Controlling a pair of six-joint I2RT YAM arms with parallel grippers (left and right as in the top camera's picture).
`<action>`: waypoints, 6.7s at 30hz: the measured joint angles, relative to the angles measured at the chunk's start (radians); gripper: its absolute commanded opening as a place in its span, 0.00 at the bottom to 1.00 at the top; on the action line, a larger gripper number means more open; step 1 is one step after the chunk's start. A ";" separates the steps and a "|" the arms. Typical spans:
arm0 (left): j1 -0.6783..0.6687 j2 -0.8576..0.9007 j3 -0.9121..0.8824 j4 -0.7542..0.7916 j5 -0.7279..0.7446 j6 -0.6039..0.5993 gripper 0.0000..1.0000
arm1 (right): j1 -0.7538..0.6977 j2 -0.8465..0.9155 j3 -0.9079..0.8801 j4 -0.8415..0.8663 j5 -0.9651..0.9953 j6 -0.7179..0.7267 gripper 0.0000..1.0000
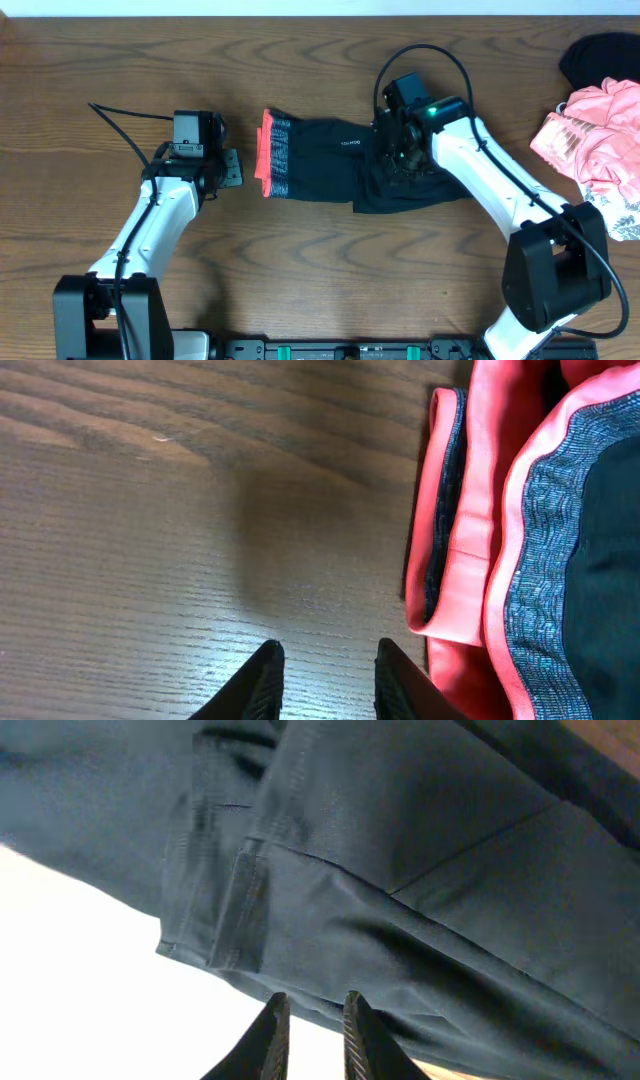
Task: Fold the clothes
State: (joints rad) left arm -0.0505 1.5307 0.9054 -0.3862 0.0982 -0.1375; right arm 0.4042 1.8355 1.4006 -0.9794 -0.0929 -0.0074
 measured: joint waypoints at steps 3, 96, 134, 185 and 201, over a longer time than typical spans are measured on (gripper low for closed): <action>0.000 0.000 0.000 0.000 0.000 0.000 0.31 | 0.000 0.000 0.000 0.013 -0.041 -0.019 0.48; 0.000 0.000 0.000 -0.001 0.000 -0.016 0.31 | 0.177 0.089 0.122 0.190 0.421 0.441 0.01; 0.000 0.000 0.000 -0.001 0.000 -0.016 0.31 | 0.204 0.089 0.122 0.129 0.368 0.366 0.18; 0.000 0.205 0.000 0.299 0.264 -0.068 0.84 | -0.157 0.135 -0.087 0.206 0.064 0.370 0.14; 0.001 0.342 0.026 0.347 0.671 -0.071 0.70 | -0.153 0.135 -0.087 0.206 0.063 0.370 0.13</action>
State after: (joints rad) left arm -0.0498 1.8729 0.9310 -0.0395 0.7696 -0.2089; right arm 0.2508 1.9701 1.3136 -0.7738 -0.0303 0.3626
